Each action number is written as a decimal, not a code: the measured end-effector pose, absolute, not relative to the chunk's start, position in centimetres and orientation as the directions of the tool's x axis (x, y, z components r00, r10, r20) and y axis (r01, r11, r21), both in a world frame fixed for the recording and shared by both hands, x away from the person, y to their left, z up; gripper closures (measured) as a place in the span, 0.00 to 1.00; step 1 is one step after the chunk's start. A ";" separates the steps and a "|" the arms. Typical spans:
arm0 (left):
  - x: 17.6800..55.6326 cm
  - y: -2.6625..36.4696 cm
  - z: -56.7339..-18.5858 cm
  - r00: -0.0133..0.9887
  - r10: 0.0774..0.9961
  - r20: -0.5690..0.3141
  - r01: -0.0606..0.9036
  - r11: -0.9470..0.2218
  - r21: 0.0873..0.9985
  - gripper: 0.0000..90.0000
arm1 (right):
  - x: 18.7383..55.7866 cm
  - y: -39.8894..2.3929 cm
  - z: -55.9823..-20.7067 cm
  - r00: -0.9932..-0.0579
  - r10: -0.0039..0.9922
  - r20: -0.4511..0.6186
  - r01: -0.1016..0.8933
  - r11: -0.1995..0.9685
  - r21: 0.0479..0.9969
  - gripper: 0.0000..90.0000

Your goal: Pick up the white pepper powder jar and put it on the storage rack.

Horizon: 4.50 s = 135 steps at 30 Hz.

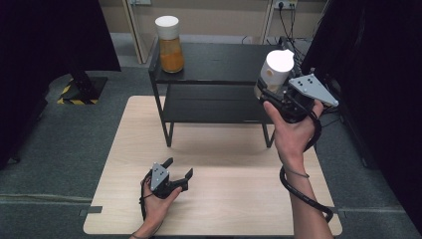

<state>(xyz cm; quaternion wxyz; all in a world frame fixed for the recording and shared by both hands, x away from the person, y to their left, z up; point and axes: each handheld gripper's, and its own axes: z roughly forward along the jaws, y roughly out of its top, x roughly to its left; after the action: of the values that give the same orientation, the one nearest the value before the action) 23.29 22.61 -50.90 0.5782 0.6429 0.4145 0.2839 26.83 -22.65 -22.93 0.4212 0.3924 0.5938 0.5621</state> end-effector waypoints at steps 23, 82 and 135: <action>23.3 22.6 -50.9 0.496 0.861 -0.114 0.203 0.013 0.979 0.13 | 29.8 -21.1 -20.1 -0.301 0.952 -0.050 0.007 0.054 0.999 0.34; 23.4 22.7 -50.9 0.499 0.859 -0.117 0.208 0.013 0.978 0.13 | 36.3 -20.9 -19.6 -0.216 0.976 -0.017 0.102 0.040 0.994 0.34; 23.4 22.6 -50.9 0.499 0.859 -0.116 0.208 0.011 0.978 0.13 | 31.8 -23.2 -20.6 -0.312 0.949 0.032 0.095 -0.003 0.995 0.11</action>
<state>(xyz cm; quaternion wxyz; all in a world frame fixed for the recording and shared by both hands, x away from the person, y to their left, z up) 23.39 22.65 -50.86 0.5783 0.6443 0.4139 0.2814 31.76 -23.15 -20.55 0.3859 0.4415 0.5914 0.5535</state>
